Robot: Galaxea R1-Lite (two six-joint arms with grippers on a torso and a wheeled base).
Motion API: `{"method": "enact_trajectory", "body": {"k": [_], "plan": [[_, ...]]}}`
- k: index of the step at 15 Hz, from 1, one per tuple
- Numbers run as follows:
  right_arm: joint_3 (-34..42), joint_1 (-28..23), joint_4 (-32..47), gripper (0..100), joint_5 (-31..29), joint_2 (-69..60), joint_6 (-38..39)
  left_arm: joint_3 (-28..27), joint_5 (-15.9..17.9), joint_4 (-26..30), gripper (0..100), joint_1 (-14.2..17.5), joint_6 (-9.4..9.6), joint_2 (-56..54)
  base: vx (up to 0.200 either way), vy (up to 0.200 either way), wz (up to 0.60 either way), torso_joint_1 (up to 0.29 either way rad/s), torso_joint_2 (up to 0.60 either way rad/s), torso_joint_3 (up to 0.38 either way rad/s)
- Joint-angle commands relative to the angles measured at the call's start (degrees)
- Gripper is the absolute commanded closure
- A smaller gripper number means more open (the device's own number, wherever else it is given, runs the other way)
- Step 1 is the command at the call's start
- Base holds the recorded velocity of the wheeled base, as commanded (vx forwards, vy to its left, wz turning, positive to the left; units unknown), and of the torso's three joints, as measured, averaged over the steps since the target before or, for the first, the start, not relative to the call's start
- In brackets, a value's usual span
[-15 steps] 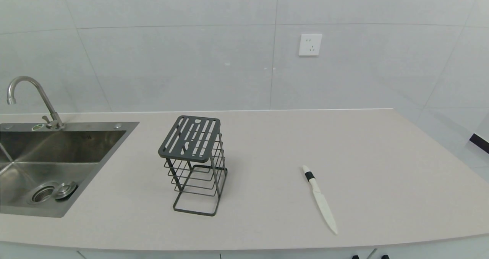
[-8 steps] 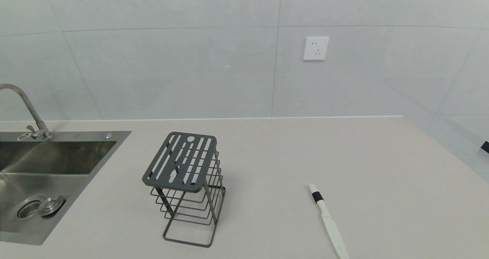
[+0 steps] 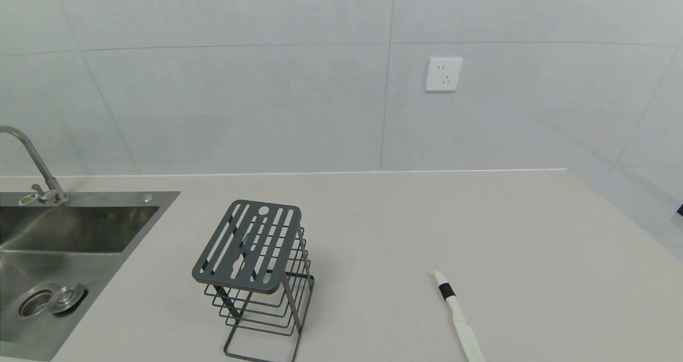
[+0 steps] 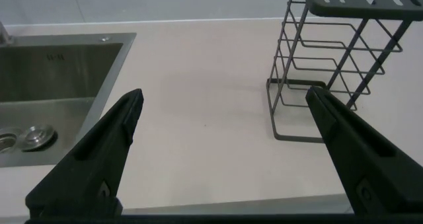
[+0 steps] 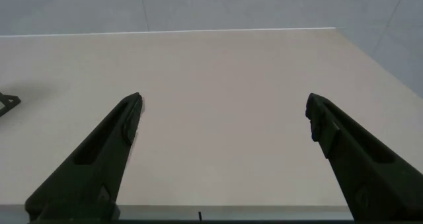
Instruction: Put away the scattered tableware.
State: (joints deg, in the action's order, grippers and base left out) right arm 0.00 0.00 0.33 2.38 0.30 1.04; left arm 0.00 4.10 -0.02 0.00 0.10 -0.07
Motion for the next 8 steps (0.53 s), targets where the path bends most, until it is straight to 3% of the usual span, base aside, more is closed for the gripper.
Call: {"method": "enact_trajectory", "body": {"k": [1, 3, 8], "plan": [[0.00, 0.00, 0.02, 0, 0.08, 0.05, 0.02, 0.00, 0.03, -0.06, 0, 0.00, -0.01, 0.07, 0.000, 0.000, 0.00, 0.163, -0.41, -0.227], [0.00, 0.00, -0.07, 0, 0.08, 0.05, 0.02, 0.00, 0.12, -0.06, 0, 0.00, 0.52, 0.07, 0.000, 0.000, 0.00, 0.117, -0.29, -0.173], [-0.09, 0.00, -0.07, 0, 0.08, 0.13, -0.16, 0.00, 0.30, -0.24, 0, 0.00, 0.43, 0.07, 0.000, 0.000, 0.00, 0.005, -0.01, -0.005]]}}
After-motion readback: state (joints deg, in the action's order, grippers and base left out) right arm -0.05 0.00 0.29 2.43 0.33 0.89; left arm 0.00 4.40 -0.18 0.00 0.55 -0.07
